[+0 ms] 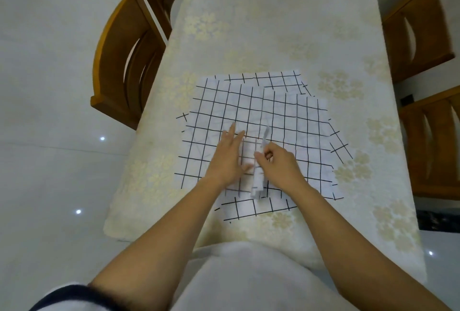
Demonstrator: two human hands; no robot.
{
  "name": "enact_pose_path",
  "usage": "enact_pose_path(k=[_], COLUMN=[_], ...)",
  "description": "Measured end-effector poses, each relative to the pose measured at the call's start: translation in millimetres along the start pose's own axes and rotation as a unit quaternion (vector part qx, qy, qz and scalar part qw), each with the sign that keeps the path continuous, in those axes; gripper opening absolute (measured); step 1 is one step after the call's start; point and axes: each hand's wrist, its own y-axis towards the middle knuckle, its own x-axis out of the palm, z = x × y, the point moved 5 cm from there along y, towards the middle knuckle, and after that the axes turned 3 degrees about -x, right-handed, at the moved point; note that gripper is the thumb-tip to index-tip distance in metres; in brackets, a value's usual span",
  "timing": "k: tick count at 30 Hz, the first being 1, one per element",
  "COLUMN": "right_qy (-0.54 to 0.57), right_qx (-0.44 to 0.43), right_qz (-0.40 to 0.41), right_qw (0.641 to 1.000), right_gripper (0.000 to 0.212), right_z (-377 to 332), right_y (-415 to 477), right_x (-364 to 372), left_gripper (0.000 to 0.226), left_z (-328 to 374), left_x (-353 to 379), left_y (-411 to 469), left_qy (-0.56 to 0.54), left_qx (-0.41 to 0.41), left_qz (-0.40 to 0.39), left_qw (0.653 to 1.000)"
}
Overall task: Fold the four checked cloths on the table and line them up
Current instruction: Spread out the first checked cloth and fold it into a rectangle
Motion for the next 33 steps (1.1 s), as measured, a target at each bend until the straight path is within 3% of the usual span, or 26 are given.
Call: enact_pose_path(k=[2,4,7,9,13,17,20,23,26,29,33], right_qy=[0.057,0.098,0.081,0.061,0.026,0.055,0.052,0.001,-0.023,-0.02,0.044], right_qx=[-0.003,0.008,0.055,0.1,0.146,0.188,0.143,0.054,-0.009,-0.018,0.034], right_qz=[-0.073,-0.117,-0.048,-0.005,-0.002,0.004,0.009,-0.011,-0.042,-0.065,-0.011], right_qw=[0.996,0.988,0.994,0.993,0.989,0.981,0.988,0.998,0.999,0.998,0.998], right_gripper=[0.03,0.05,0.052,0.047,0.043,0.026,0.015,0.014,0.011,0.013,0.01], right_z=[-12.7,-13.5,13.4,37.2,63.0,72.3,68.2,54.7,46.9,45.5,62.3], right_y=[-0.7,-2.0,1.1,2.0,2.1,8.5,13.6,17.2,19.8,22.5,25.8], right_x=[19.0,33.1,33.4,29.4,35.8,46.4,40.2,22.0,-0.6,-19.7,-33.0], left_gripper=[0.061,0.044,0.038,0.037,0.037,0.044,0.064,0.079,0.061,0.021,0.017], left_z=[-22.3,-41.2,-48.4,-41.3,-23.6,-11.2,2.2,24.4,40.4,37.3,22.2], left_x=[-19.4,-32.6,-38.7,-30.0,9.3,14.6,6.4,-3.5,-13.1,-20.5,-23.0], left_y=[-9.4,-16.2,-18.4,-16.2,-7.5,-0.8,7.2,25.3,44.9,58.2,51.9], left_qy=[-0.117,-0.158,-0.14,-0.098,0.076,0.11,0.132,0.195,0.195,0.134,0.004], left_qx=[-0.061,-0.124,-0.134,-0.095,0.0,-0.012,0.02,0.124,0.168,0.093,0.029], left_qz=[0.081,0.142,0.167,0.122,-0.001,0.013,0.044,0.02,-0.051,-0.127,-0.127], left_qw=[0.988,0.969,0.967,0.983,0.997,0.994,0.99,0.973,0.965,0.978,0.991])
